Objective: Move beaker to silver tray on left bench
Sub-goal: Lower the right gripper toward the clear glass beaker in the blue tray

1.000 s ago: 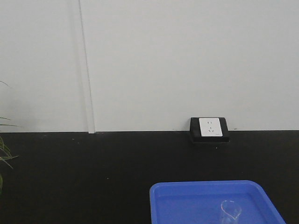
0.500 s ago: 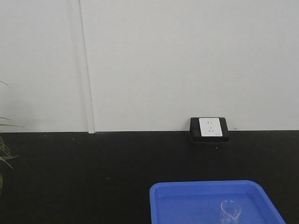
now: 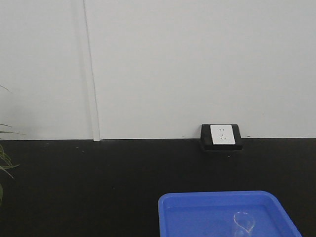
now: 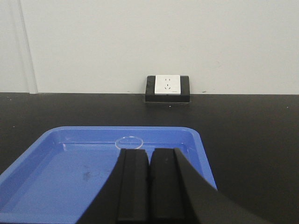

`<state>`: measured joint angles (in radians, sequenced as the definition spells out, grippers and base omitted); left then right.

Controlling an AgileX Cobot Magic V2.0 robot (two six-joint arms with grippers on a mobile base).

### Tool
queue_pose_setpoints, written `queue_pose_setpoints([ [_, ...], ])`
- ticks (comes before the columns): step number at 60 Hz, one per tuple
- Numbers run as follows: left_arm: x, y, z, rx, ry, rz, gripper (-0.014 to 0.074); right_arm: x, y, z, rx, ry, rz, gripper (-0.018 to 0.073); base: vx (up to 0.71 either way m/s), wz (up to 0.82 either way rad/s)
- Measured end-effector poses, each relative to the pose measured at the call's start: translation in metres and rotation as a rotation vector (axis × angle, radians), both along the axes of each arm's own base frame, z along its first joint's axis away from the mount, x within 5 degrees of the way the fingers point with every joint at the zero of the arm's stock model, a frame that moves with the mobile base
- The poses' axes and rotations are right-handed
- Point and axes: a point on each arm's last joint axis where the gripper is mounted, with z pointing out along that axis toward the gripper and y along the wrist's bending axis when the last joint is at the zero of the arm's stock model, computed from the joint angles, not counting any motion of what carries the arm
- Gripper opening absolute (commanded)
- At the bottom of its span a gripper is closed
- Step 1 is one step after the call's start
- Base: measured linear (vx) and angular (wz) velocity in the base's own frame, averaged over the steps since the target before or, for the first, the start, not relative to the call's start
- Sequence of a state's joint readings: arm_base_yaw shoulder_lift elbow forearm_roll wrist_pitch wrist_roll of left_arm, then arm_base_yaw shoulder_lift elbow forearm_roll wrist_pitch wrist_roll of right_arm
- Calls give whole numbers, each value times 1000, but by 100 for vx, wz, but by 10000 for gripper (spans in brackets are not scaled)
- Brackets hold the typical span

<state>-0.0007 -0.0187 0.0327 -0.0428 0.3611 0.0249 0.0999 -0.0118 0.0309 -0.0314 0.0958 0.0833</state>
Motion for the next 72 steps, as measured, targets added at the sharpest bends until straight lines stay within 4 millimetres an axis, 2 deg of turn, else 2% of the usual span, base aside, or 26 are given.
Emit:
queue_pose_setpoints([
  [17, 0, 0, 0, 0, 0, 0, 1, 0, 0, 14, 10, -97, 3, -11, 0, 0],
  [27, 0, 0, 0, 0, 0, 0, 1, 9, 1, 49, -1, -32, 1, -7, 0, 0],
  [36, 0, 0, 0, 0, 0, 0, 1, 28, 3, 66, -11, 52, 0, -3, 0, 0],
  [45, 0, 0, 0, 0, 0, 0, 1, 47, 5, 60, -25, 177, 1, 23, 0, 0],
  [53, 0, 0, 0, 0, 0, 0, 1, 62, 6, 47, -36, 293, 1, 93, 0, 0],
  [62, 0, 0, 0, 0, 0, 0, 1, 78, 8, 34, -44, 373, 3, 234, 0, 0],
  [72, 0, 0, 0, 0, 0, 0, 1, 97, 10, 26, -43, 376, 8, 414, 0, 0],
])
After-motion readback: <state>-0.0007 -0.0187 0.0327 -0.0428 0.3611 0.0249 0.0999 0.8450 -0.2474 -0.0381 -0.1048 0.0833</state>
